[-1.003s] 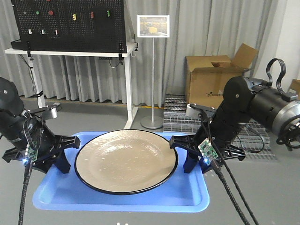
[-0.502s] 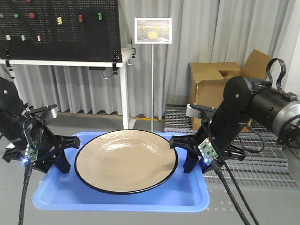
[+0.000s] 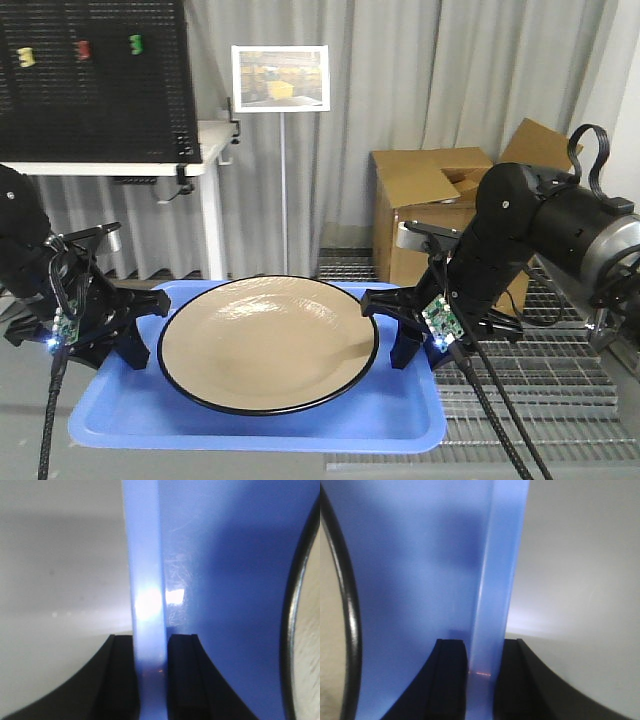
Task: Place disk in tray to left cabinet
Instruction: 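Hold the tray level while the base drives to the cabinet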
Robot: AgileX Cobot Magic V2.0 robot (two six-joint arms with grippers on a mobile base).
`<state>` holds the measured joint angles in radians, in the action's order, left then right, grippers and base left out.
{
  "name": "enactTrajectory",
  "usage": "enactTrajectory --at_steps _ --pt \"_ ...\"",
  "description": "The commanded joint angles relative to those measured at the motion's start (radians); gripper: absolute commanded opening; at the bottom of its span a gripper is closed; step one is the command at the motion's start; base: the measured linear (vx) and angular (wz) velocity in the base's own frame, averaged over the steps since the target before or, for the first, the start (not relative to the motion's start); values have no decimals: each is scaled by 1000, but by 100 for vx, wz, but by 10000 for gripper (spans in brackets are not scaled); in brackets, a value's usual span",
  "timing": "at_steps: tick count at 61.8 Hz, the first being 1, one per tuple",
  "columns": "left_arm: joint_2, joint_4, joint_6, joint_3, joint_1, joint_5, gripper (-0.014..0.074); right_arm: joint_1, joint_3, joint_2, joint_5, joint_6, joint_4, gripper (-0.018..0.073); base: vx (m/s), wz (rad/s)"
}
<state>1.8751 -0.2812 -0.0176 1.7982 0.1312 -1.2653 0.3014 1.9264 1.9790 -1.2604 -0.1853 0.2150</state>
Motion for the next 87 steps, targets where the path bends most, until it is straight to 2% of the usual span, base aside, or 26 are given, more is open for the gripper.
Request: enactTrajectory --at_steps 1,28,87 --pt "-58 -44 -2 39 3 16 0 0 38 -70 -11 7 25 -1 60 -24" --pt "-58 -44 -2 39 3 17 0 0 38 -70 -7 7 24 -1 54 -46" --pt "-58 -41 -2 39 3 16 0 0 38 -70 -7 7 25 -1 35 -76"
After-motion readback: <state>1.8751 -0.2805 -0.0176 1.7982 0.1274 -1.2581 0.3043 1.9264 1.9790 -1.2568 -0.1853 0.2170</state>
